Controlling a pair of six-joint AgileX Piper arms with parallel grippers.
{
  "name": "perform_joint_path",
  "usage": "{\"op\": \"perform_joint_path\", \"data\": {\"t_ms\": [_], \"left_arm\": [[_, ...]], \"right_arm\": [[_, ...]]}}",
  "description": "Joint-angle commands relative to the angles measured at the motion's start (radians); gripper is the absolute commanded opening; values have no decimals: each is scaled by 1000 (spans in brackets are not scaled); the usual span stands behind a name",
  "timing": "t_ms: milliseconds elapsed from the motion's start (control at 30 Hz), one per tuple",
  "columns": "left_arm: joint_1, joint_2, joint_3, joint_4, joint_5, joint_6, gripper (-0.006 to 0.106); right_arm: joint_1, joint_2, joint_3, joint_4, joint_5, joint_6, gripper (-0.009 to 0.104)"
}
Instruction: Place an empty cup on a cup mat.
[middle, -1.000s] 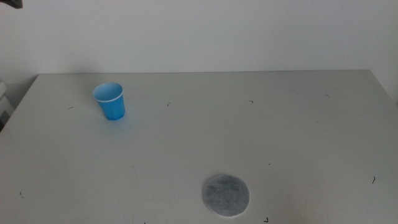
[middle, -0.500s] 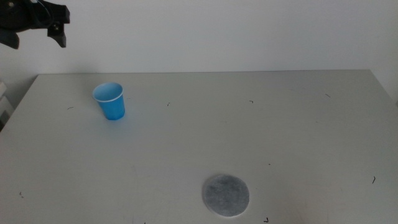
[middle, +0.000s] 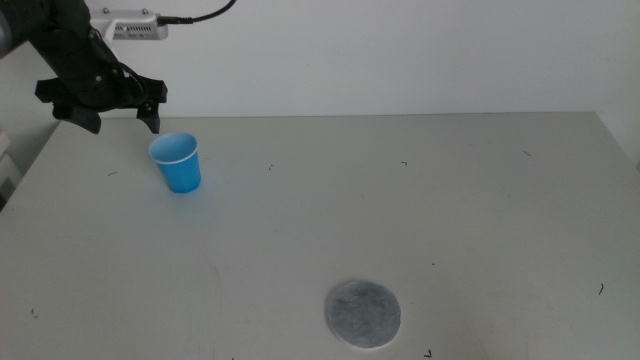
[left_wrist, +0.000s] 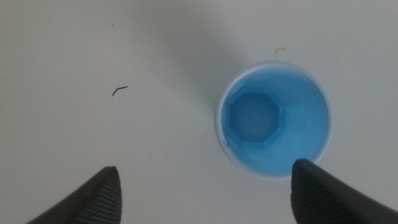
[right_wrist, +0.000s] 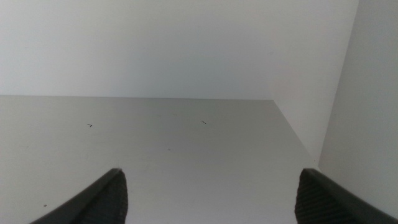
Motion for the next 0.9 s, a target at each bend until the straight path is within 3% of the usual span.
{"op": "perform_joint_path", "data": {"t_ms": [0,433,533,633,800,867], "left_arm": [[2,-13,-43,-15,-66,12,93],[2,185,-164,-25,-91,18,93],[2,209,-168,-44,-93,18,86],[2,221,-168,-64,-96,18,64],[2,225,-168,-62,-97,18,14],[2,223,-168,-62,-97,18,0]], "right_arm": [[4,-26,-8,-14,-73,-5,94],[4,-26,-8,-14,-73,-5,94],[4,-26,-8,-14,-73,-5,94],[4,-26,-8,-14,-73,-5,94],[4,-26,-8,-14,-73,-5,94],[4,-26,-8,-14,-73,-5,94]]}}
